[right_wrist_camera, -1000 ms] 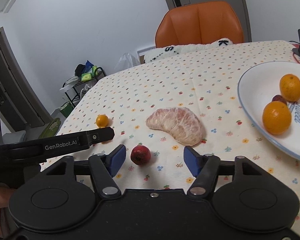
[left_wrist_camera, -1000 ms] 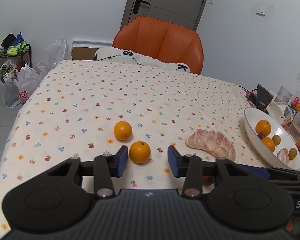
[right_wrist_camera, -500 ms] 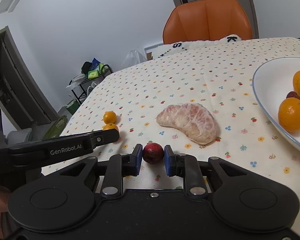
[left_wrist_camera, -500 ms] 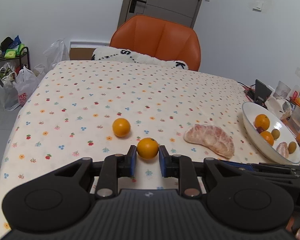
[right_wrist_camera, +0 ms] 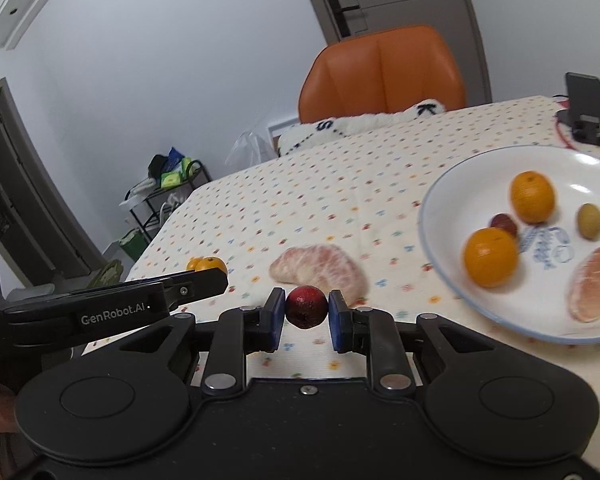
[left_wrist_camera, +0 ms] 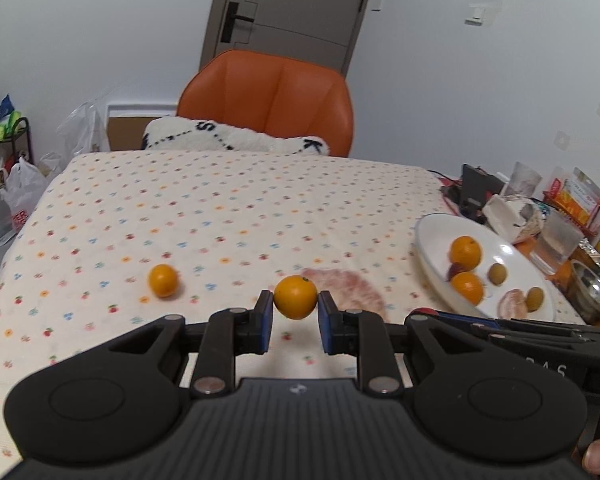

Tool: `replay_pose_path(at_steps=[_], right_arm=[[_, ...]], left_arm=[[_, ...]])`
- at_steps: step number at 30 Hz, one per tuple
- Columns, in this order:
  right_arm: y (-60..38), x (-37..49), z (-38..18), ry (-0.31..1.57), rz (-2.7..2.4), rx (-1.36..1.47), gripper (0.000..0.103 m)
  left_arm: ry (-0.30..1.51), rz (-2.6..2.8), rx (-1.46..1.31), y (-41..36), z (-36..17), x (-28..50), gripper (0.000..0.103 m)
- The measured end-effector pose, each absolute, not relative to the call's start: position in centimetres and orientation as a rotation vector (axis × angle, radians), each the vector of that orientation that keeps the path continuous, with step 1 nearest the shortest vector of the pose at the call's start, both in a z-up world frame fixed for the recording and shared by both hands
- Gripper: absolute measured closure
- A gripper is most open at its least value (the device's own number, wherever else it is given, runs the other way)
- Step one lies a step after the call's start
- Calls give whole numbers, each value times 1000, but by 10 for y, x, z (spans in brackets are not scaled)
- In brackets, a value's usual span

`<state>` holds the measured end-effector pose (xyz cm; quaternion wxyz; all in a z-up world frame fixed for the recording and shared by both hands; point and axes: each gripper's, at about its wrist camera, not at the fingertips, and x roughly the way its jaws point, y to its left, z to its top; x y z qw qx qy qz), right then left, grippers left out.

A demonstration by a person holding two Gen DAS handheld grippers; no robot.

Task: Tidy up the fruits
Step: 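Grasp the small orange with the left tool while the right tool grasps the red pomegranate, then carry the small orange and red pomegranate over the white plate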

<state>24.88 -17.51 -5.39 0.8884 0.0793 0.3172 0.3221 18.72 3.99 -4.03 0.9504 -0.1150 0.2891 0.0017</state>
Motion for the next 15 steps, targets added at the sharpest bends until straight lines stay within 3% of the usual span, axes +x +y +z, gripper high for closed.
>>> replay_pose_path(at_steps=[15], right_arm=[[-237, 249, -43, 601, 595, 215, 81]], left_arm=[[563, -71, -186, -17, -21, 197, 81]])
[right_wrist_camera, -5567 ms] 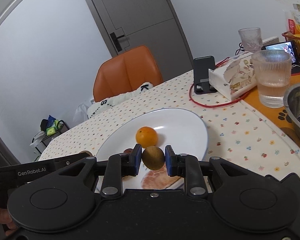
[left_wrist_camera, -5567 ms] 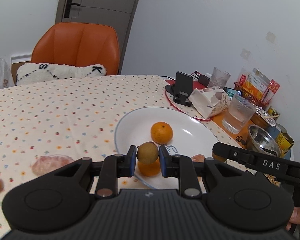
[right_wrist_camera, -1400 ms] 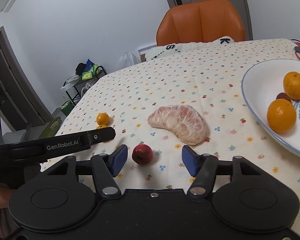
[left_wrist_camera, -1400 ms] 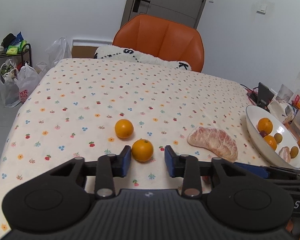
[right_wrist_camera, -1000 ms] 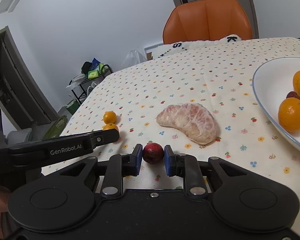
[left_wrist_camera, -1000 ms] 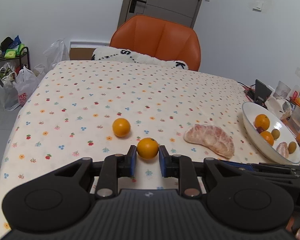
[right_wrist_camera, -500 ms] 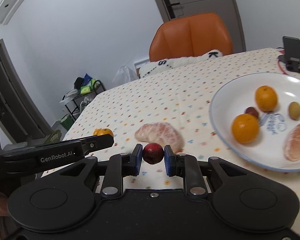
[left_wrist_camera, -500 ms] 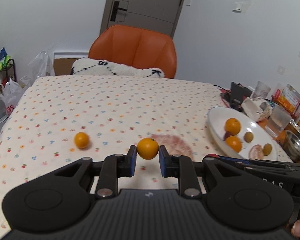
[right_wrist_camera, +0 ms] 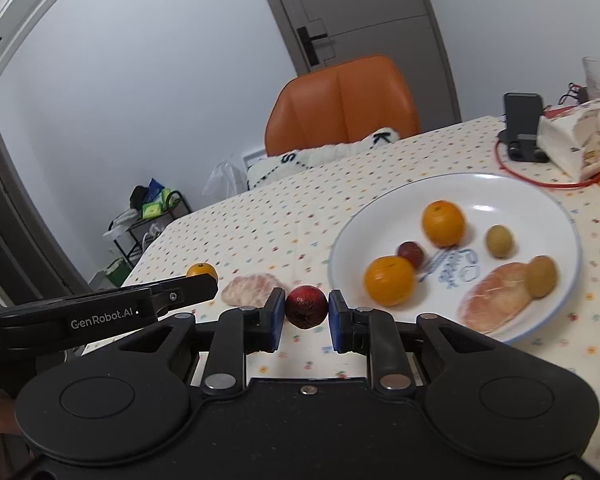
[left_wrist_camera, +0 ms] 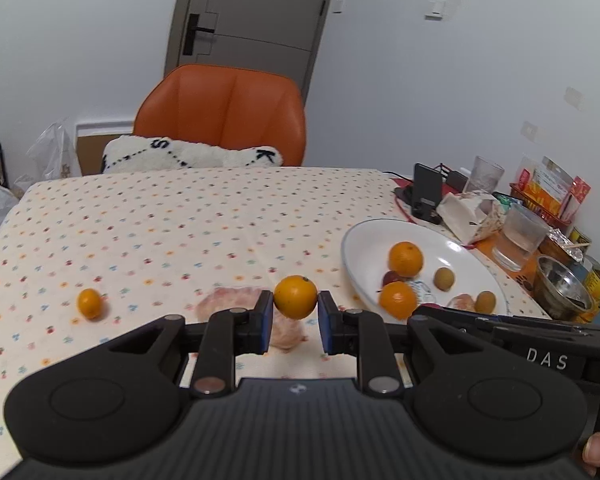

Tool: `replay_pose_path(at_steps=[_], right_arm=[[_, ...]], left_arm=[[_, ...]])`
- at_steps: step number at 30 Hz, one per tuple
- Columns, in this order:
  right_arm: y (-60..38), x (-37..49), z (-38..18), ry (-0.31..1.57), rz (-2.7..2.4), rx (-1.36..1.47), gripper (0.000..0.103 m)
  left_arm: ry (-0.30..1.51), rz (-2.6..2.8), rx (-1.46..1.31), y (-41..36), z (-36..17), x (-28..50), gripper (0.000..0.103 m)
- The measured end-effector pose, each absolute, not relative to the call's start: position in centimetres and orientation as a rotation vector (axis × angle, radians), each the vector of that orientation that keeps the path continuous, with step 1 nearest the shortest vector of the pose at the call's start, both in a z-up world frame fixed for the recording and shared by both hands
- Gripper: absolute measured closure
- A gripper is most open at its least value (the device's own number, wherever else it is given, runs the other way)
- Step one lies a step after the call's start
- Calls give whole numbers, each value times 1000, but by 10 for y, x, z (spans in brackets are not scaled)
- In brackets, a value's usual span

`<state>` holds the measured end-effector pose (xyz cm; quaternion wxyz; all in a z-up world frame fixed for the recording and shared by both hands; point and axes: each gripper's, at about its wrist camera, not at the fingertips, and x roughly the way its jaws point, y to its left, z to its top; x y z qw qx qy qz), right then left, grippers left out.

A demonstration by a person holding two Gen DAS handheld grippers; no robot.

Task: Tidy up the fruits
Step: 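Carry the small orange and red pomegranate over the white plate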

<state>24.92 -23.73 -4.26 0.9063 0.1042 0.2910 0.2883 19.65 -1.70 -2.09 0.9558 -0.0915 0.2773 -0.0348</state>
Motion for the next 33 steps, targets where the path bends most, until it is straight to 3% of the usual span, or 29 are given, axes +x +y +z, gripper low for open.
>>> replay_pose_path(at_steps=[31, 33], right_arm=[[-302, 286, -61, 588, 507, 324, 81], [-302, 289, -61, 581, 511, 329, 75]], left_arm=[[596, -175, -103, -97, -23, 232, 81], [603, -177, -100, -99, -26, 235, 81]])
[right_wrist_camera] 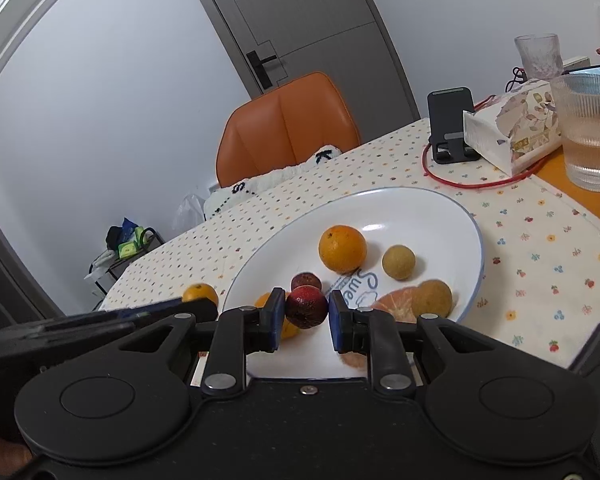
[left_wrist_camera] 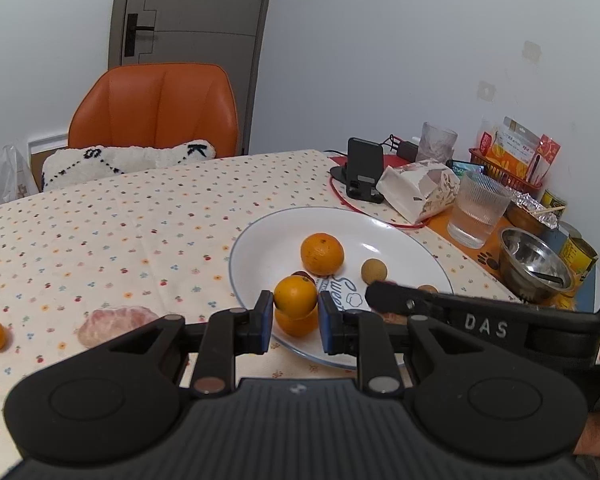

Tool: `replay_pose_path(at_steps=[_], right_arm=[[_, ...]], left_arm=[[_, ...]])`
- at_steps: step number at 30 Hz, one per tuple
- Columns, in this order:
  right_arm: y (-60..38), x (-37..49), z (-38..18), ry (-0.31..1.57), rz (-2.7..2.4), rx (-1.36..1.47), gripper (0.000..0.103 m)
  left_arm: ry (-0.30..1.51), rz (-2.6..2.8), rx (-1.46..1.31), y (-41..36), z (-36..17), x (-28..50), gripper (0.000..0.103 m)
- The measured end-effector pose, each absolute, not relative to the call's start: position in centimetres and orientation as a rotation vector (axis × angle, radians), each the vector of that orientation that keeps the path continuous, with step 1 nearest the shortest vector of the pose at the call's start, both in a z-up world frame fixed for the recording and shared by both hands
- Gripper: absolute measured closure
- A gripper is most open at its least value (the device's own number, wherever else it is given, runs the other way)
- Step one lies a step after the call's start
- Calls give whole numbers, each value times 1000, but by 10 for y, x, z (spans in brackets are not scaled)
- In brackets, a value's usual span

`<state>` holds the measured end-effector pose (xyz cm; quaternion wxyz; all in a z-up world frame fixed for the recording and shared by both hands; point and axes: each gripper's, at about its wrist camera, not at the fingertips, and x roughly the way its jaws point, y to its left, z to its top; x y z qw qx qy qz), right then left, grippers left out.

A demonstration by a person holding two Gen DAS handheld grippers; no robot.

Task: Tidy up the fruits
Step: 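Carry the small orange and red pomegranate over the white plate, then open both tools to release the orange and pomegranate onto the plate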

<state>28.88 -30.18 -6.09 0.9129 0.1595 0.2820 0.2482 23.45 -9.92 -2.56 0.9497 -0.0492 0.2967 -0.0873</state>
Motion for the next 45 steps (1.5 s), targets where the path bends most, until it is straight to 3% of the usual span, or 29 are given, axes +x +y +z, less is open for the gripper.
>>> replay_pose_path(at_steps=[11, 17, 26, 34, 45], right_arm=[[-328, 296, -72, 594, 457, 382, 67], [-338, 295, -75, 598, 438, 397, 66], [-329, 290, -75, 606, 456, 387, 64], [-317, 282, -68, 593, 464, 361, 52], [-292, 271, -58, 562, 482, 324, 26]], left_arm=[[666, -208, -93, -121, -41, 252, 80], [688, -195, -100, -121, -44, 255, 71], [667, -170, -93, -111, -38, 246, 49], [662, -123, -120, -88, -35, 236, 34], [647, -23, -148, -46, -31, 221, 23]])
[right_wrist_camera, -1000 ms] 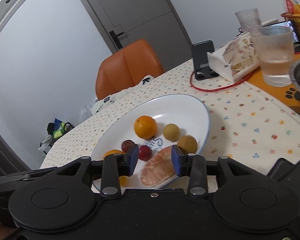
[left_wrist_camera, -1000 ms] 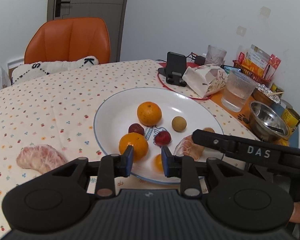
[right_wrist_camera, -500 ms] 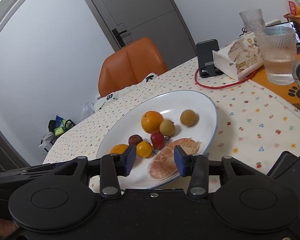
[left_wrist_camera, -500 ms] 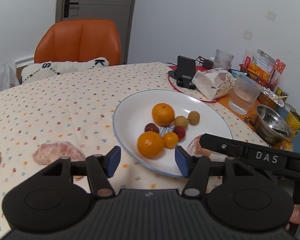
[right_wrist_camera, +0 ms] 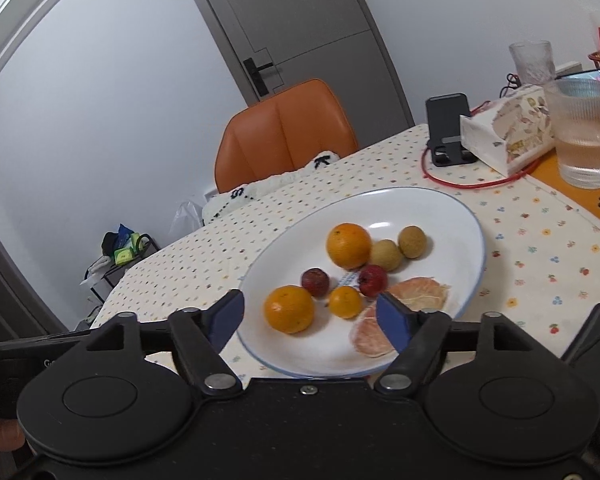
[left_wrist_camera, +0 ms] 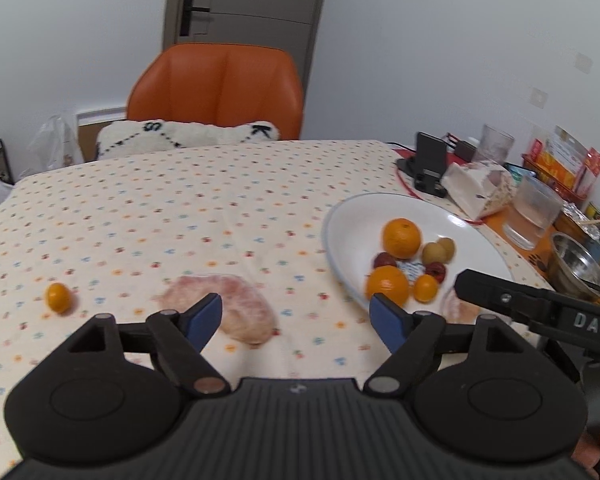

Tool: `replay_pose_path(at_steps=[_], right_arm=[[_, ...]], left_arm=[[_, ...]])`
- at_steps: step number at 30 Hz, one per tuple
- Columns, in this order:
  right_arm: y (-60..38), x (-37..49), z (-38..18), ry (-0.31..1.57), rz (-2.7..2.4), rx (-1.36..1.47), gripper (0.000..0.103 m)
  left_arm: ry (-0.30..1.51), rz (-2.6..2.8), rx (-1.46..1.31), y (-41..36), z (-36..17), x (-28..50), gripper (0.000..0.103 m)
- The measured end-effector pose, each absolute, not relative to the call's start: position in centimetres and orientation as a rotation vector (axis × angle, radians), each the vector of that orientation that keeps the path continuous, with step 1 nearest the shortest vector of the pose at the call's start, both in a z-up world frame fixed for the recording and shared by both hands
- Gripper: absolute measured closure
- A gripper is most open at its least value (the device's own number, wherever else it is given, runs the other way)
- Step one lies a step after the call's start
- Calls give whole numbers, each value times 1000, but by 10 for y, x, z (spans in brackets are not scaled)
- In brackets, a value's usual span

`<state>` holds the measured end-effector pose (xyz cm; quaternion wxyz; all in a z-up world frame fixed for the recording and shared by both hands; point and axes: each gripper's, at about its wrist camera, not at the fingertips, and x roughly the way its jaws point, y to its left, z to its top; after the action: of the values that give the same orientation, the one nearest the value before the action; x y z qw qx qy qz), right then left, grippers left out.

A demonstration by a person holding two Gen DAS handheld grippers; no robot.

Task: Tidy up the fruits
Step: 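Open both tools to release the orange and pomegranate onto the plate, then move both open tools toward the last small orange and pomelo segment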

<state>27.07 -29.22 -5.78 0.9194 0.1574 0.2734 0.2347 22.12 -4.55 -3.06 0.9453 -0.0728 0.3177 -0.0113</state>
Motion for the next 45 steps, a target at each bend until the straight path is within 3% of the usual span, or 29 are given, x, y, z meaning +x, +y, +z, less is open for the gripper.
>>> replay_pose_path(at_steps=[6, 12, 25, 34, 45], right_arm=[[-277, 266, -54, 545, 490, 306, 12], [-260, 262, -52, 545, 515, 287, 5], [-220, 257, -50, 559, 584, 223, 2], [-193, 259, -47, 564, 640, 178, 5], [-167, 271, -55, 620, 682, 156, 27]], left_arm=[[642, 16, -164, -24, -30, 212, 21], [643, 35, -168, -7, -30, 201, 19], [644, 87, -181, 34, -30, 184, 17], [641, 92, -207, 55, -33, 182, 17], [640, 117, -224, 75, -45, 194, 20]])
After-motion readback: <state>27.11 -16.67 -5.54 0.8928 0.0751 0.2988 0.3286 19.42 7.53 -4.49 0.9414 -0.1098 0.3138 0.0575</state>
